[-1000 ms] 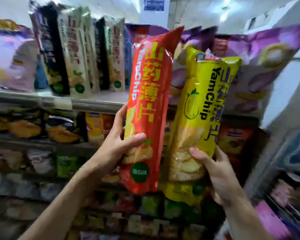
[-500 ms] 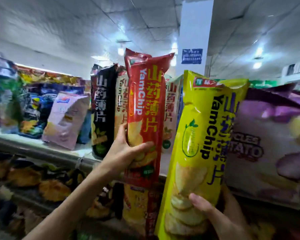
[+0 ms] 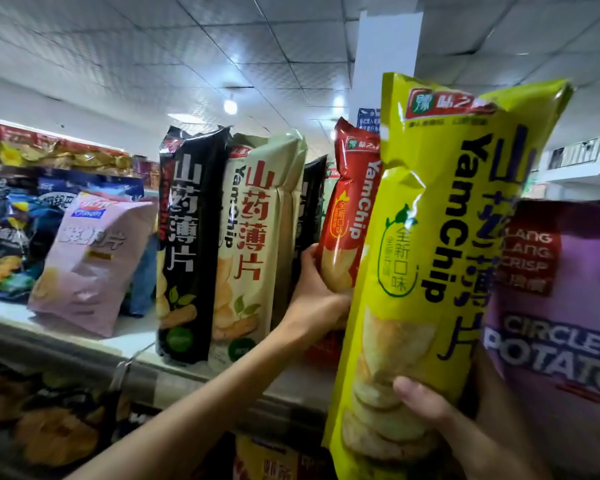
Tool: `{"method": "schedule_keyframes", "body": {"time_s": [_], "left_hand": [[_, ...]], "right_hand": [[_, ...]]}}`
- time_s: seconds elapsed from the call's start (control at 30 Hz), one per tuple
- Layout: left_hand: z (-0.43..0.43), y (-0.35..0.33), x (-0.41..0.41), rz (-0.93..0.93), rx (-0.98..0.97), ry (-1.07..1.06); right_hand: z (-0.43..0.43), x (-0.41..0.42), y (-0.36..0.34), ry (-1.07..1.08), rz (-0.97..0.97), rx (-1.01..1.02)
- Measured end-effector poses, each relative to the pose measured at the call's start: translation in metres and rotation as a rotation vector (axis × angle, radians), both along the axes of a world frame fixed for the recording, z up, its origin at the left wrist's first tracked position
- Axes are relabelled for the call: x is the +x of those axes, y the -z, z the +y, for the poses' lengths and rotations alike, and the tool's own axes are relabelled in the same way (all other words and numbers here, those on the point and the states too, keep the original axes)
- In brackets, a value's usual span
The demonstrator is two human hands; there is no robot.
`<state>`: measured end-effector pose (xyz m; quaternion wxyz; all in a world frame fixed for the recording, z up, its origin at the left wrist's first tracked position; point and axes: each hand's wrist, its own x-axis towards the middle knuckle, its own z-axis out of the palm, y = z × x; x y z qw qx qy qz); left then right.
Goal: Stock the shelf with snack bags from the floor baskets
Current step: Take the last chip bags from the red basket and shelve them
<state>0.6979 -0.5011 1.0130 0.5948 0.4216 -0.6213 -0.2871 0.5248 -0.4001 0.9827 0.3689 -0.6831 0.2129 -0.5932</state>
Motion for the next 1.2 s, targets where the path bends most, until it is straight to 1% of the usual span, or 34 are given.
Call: {"method": "schedule_keyframes", "body": {"time_s": [0.1, 0.2, 0.37, 0.47, 0.7, 0.83, 0.93, 1.0, 1.1, 1.2], "left_hand": [[0.003, -0.001, 0.004, 0.011, 0.054, -0.025], [0.0, 0.0, 0.013, 0.054, 0.093, -0.033], [-0.013, 0.006, 0.018, 0.036, 0.166, -0.043], [-0.019, 0.008, 0.021, 0.055, 0.189, -0.031], [-0.027, 0.015, 0.027, 0.112, 0.204, 0.027], [-0.023, 0.021, 0.027, 0.21, 0.134, 0.07], [-0.014, 0.023, 0.028, 0.258, 0.151, 0.111], [-0.004, 0.024, 0.027, 0.281, 0.122, 0.143], [0.012, 0.031, 0.029, 0.235, 0.005, 0.125], [0.022, 0.043, 0.031, 0.203, -0.055, 0.172]], "right_hand": [[-0.009, 0.017, 0.005, -0.045, -0.01, 0.134], [-0.026, 0.033, 0.007, 0.052, -0.003, 0.159], [-0.041, 0.046, 0.001, 0.066, -0.096, 0.234], [-0.045, 0.049, 0.002, 0.084, -0.118, 0.243], [-0.059, 0.05, 0.005, 0.132, -0.103, 0.211], [-0.063, 0.051, 0.008, 0.139, -0.109, 0.192], [-0.067, 0.056, 0.008, 0.156, -0.135, 0.165], [-0.071, 0.06, 0.008, 0.172, -0.161, 0.152], [-0.077, 0.065, 0.011, 0.161, -0.176, 0.152], [-0.081, 0.072, 0.013, 0.124, -0.185, 0.166]]}}
